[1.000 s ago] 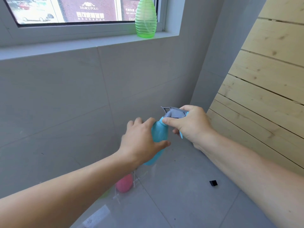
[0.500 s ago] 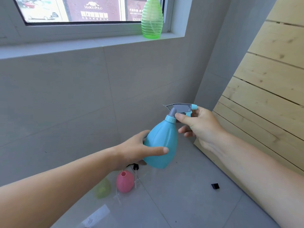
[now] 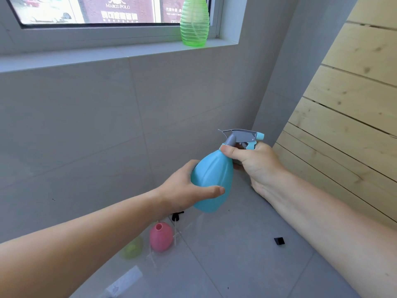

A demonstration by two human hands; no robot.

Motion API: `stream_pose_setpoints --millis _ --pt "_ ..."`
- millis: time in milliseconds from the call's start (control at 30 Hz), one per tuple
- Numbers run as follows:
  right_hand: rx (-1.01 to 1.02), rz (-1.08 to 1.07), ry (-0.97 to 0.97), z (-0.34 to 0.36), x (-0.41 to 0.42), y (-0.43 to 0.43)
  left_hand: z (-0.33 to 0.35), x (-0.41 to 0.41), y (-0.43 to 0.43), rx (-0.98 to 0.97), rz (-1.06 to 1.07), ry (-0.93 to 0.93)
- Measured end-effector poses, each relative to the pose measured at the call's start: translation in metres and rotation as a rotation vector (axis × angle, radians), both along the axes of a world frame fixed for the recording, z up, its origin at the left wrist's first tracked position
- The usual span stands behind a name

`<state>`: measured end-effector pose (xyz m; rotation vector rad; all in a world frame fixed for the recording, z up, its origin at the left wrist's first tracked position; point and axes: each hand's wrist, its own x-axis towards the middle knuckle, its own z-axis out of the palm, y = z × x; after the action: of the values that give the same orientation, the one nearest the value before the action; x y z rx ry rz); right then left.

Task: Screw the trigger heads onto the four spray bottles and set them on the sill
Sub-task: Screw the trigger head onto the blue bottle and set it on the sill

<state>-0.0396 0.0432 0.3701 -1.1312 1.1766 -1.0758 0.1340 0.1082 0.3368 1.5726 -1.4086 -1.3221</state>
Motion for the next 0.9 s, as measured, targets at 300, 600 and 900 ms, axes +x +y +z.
stream_pose_setpoints --millis 300,600,900 --pt "0.005 0.062 0.014 0.005 0.002 0.0 0.005 0.005 0.001 -0.01 0.006 -0.091" --pt "0.127 0.433 -0.138 0.019 -0.004 -0.004 0.036 0.019 -0.014 0.086 0.019 0.51" --pt "-0.122 0.263 -0.006 0.048 0.028 -0.026 0.076 0.026 -0.037 -0.251 0.16 0.128"
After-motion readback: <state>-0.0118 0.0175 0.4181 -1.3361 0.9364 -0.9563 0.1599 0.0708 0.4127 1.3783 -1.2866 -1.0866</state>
